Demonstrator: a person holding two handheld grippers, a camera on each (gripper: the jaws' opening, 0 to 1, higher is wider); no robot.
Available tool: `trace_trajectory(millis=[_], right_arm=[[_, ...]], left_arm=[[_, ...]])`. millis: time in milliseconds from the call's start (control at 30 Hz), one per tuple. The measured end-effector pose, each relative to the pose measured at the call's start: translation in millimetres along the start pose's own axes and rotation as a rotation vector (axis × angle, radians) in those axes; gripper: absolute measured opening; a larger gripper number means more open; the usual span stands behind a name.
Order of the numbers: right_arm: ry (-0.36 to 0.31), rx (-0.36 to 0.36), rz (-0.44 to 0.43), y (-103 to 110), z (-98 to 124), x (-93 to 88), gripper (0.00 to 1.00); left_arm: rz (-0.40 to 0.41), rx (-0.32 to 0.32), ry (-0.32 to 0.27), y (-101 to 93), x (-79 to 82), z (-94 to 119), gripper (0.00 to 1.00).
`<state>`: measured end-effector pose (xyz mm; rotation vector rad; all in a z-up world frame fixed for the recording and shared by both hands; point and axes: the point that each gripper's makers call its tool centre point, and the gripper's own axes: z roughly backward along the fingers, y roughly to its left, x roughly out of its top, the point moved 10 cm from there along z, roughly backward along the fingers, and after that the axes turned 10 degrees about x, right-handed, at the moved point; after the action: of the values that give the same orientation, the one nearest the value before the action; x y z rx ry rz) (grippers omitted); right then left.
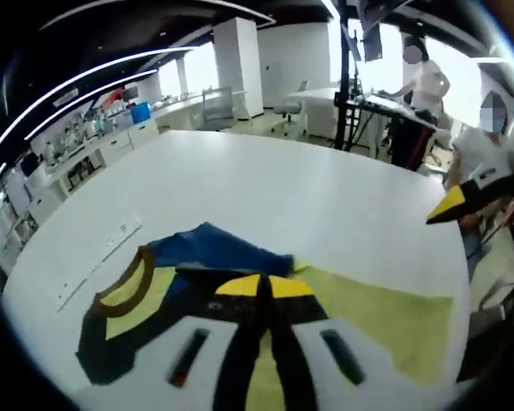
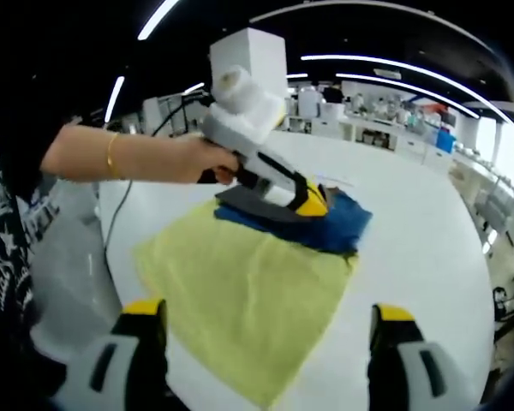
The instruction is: Fold the garment on the visible template until the final outline fits inside the template.
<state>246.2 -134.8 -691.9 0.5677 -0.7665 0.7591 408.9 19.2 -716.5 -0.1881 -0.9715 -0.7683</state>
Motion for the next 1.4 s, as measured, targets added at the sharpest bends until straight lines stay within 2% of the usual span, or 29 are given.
trace_trajectory(millis=[133, 200, 300, 500, 667, 767, 833, 1000, 1167, 1400], right_arm=[[-0.002, -0.005, -0.004, -0.1, 0.1, -0.2, 1.0], [-0.002, -0.009, -0.004, -0.3, 0.4, -0.5, 1.0], [-0.002, -0.014, -0.007, -0.8, 0.9, -1.3, 1.0], [-0.009, -0.023, -0.02, -2.7, 2.3, -4.7, 1.0], [-0.003, -0.003, -0.018, -3.3, 2.1, -7.4, 1.0], [-0.006, 0.024, -0.026, -4.4, 1.3, -7.7, 1.0], [-0.004, 0.049, -0.032, -5.0, 0.5, -8.0, 1.0], [0.031, 0.111, -0.018, -7.5, -2.0, -10.4, 1.0], [0.094, 0.173, 0.048, -5.1, -5.7, -10.2, 1.0], [0.151, 0.199, 0.082, -3.1, -11.6, -12.5, 1.0]], left_arm=[[-0.024, -0.021, 0.007, -7.1, -6.7, -7.7, 0.0], [-0.008, -0.058, 0.011, -10.2, -11.4, -11.3, 0.0], [0.006, -0.08, -0.004, -15.5, -13.9, -13.7, 0.01], [0.002, -0.112, -0.033, -18.2, -15.8, -12.8, 0.19], [-0.009, -0.087, -0.073, -9.3, -16.5, -4.8, 0.45], [0.115, -0.098, -0.079, 0.6, -18.4, 5.2, 0.66], [0.11, -0.084, -0.089, 9.5, -22.0, 14.2, 0.75], [0.125, -0.051, -0.094, 30.6, -37.4, 39.4, 0.88], [0.134, -0.027, -0.089, 45.3, -51.8, 62.8, 0.98], [0.129, 0.006, -0.072, 53.0, -72.2, 98.8, 0.99]])
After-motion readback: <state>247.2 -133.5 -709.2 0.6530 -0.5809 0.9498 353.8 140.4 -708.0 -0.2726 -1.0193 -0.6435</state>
